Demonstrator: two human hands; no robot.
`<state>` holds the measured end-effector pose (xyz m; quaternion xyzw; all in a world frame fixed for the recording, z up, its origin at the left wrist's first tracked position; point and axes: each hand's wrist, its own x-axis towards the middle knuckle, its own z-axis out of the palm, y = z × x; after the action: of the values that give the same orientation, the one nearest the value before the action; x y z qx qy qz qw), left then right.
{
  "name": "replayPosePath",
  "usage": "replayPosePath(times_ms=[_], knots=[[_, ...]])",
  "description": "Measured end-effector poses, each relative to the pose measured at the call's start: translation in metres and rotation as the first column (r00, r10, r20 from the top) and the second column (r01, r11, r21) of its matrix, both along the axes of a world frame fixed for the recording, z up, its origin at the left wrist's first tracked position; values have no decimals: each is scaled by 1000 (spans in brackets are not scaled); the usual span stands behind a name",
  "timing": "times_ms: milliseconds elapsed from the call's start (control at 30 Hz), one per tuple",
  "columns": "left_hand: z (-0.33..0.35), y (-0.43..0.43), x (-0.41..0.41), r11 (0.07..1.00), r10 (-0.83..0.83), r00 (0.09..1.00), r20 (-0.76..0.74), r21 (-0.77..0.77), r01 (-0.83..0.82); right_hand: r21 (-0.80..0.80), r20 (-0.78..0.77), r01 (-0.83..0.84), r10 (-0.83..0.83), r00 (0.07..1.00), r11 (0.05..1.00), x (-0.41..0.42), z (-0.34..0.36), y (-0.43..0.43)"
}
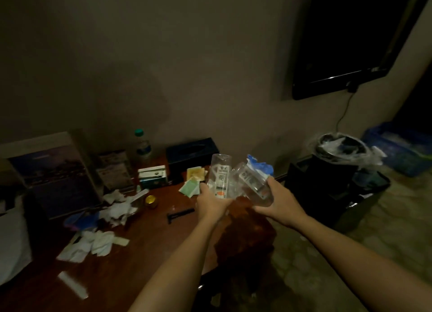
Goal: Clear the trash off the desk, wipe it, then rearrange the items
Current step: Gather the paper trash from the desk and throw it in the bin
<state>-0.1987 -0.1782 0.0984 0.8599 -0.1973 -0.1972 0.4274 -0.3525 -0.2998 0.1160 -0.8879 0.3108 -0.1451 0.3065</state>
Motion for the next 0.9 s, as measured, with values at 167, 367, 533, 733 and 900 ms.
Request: replayPosePath(times_ms=[167,367,533,733,900], knots=[[-8,-91,-34,997,-77,997,-10,-27,76,-10,-22,74,-74,997,997,-48,0,-79],[-18,-223,-61,977,-213,977,-18,0,213,-10,-43,192,-192,980,981,-90,-10,-187],[-27,-344,-83,966,-258,966,-35,-8,257,-17,-61,279,-280,958,960,-115,-23,-291],[-22,-472,-104,947,-316,944,-92,22,319,6,-103,361,-359,928,932,-144,-32,-411],[-31,-538,-116,938,-332,937,-103,70,340,25,-112,350,-346,932,936,-160,-43,-486]])
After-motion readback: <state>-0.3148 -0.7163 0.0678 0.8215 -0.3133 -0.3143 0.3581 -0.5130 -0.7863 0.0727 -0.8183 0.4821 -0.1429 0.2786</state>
